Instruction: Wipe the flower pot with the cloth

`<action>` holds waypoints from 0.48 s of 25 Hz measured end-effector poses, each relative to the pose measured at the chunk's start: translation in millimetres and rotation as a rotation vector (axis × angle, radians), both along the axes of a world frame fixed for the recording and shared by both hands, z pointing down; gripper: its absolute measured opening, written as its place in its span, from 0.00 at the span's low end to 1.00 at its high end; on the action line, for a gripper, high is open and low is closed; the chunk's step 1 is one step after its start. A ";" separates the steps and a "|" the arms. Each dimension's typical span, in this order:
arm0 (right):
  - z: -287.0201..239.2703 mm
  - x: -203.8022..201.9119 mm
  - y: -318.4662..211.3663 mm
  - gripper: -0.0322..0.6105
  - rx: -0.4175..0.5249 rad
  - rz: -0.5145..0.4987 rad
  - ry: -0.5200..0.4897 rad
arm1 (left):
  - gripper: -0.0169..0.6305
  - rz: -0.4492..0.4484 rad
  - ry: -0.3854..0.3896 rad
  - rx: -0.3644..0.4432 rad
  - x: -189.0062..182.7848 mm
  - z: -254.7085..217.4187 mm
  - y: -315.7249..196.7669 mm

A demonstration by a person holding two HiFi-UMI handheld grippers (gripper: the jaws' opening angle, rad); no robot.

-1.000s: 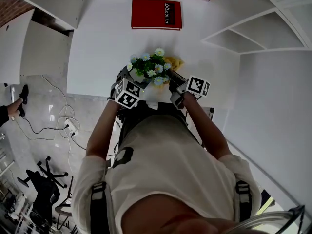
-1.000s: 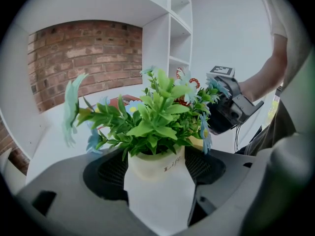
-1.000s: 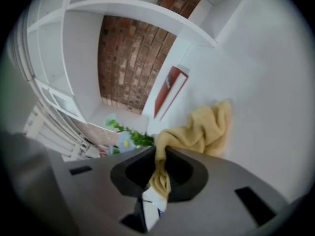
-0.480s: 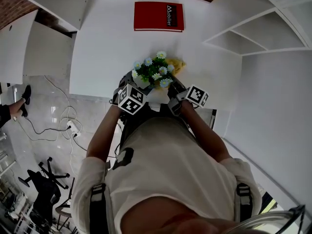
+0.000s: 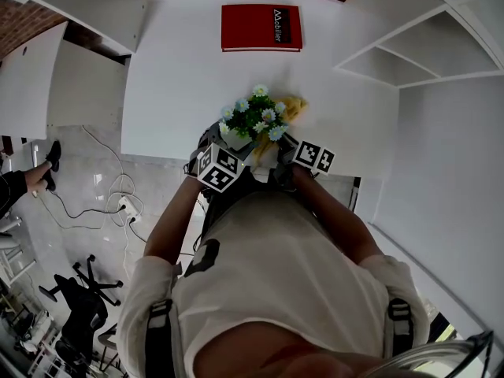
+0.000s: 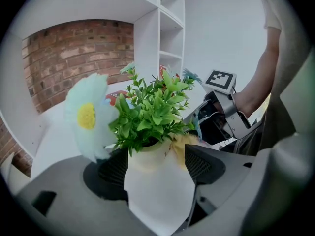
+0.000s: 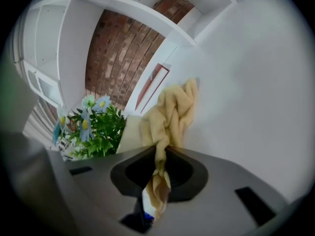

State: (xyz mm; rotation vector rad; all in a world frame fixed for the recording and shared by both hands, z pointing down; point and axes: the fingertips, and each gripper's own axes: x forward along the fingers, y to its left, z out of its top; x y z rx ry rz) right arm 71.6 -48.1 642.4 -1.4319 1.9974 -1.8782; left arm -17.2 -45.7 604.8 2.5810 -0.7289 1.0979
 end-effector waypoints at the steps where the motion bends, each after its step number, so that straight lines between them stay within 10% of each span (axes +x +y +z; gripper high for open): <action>1: 0.8 -1.0 -0.4 0.14 0.001 -0.011 0.002 | 0.57 0.003 0.000 0.000 -1.3 0.4 0.3; 12: -58.2 -5.8 0.8 0.14 0.075 -0.022 -0.193 | 0.57 0.116 0.066 -0.009 -2.0 -10.5 -25.5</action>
